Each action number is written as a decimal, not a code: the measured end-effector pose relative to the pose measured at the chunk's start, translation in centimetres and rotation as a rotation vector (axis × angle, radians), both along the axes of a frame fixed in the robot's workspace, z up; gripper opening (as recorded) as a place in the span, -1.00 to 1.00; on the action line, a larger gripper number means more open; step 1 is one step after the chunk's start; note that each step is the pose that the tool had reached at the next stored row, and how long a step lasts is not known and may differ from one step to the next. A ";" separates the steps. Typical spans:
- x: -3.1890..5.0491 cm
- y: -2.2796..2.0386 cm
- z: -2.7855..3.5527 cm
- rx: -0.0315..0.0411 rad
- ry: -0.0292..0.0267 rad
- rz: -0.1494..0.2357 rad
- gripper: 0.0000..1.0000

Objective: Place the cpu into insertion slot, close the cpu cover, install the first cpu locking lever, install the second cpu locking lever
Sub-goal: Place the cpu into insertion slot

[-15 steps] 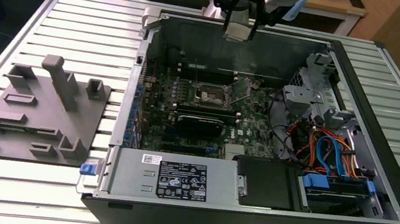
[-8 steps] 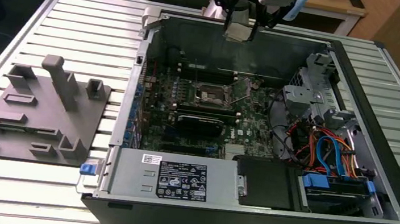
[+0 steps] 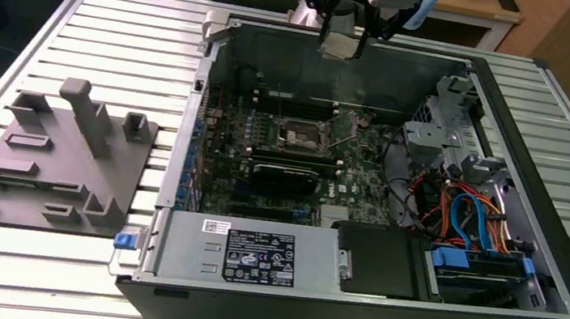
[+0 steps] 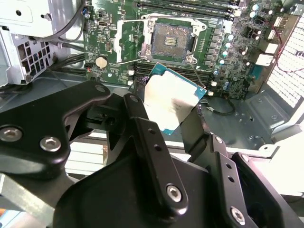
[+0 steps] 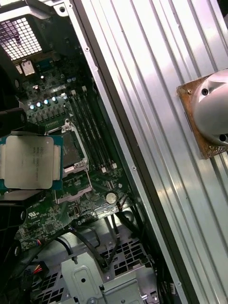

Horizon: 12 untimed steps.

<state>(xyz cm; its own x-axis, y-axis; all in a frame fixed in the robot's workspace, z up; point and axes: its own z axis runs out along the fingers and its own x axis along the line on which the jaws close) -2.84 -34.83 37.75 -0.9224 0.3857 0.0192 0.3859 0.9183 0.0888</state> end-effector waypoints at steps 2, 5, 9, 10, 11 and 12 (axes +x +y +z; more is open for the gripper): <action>0.00 0.00 0.00 -0.0001 0.0000 0.000 0.07; 0.00 0.00 0.00 0.0000 0.0000 0.000 0.07; 0.00 0.00 0.00 -0.0001 0.0000 -0.013 0.07; 0.00 0.00 -0.01 -0.0001 0.0000 -0.026 0.07; 0.00 0.00 -0.01 -0.0001 0.0000 -0.039 0.07; 0.00 0.00 -0.01 -0.0001 0.0000 -0.049 0.07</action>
